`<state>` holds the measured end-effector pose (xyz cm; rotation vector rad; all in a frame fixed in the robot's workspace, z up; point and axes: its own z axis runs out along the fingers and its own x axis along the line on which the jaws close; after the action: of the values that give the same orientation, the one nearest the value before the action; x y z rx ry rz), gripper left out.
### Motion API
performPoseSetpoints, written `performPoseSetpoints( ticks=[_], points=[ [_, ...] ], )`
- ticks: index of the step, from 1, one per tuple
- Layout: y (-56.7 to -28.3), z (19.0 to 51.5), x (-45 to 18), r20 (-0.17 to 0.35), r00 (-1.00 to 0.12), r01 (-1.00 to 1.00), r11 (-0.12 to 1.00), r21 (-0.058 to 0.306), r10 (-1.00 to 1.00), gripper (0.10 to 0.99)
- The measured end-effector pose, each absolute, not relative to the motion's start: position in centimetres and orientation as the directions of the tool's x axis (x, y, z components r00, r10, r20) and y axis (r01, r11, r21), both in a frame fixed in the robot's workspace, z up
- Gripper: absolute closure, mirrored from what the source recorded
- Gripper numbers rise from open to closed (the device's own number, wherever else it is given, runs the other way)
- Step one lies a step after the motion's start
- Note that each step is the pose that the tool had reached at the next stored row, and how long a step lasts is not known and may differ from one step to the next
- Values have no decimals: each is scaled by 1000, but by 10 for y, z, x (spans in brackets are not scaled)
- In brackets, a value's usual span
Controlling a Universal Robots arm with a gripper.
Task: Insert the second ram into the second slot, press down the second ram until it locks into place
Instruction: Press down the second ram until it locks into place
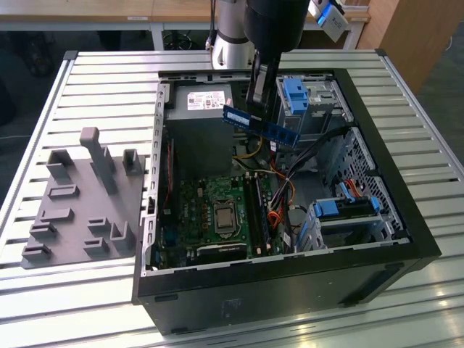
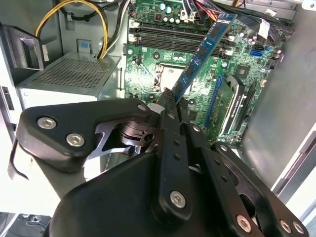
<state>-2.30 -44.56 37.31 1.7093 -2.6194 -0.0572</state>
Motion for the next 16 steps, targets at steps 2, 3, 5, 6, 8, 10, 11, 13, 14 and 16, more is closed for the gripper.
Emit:
performPoseSetpoints(
  ticks=[2,3,5,6,8,10,11,13,14,16],
  points=[
    [-446,373,-23,-9,-406,-913,406,38,-914,949],
    [-446,373,-23,-9,-408,-913,407,38,-913,949],
    [-446,373,-23,-9,-411,-911,410,38,-912,949],
    [-446,373,-23,-9,-412,-911,412,38,-911,949],
    [-446,373,-23,-9,-415,-909,415,38,-910,949],
    [-446,373,-23,-9,-418,-908,418,38,-908,949],
    [-446,373,-23,-9,-420,-907,419,38,-908,949],
    [-446,373,-23,-9,-423,-906,423,38,-906,949],
    [-446,373,-23,-9,-425,-905,424,38,-905,949],
    [-446,373,-23,-9,-428,-903,427,38,-904,949]
  ],
)
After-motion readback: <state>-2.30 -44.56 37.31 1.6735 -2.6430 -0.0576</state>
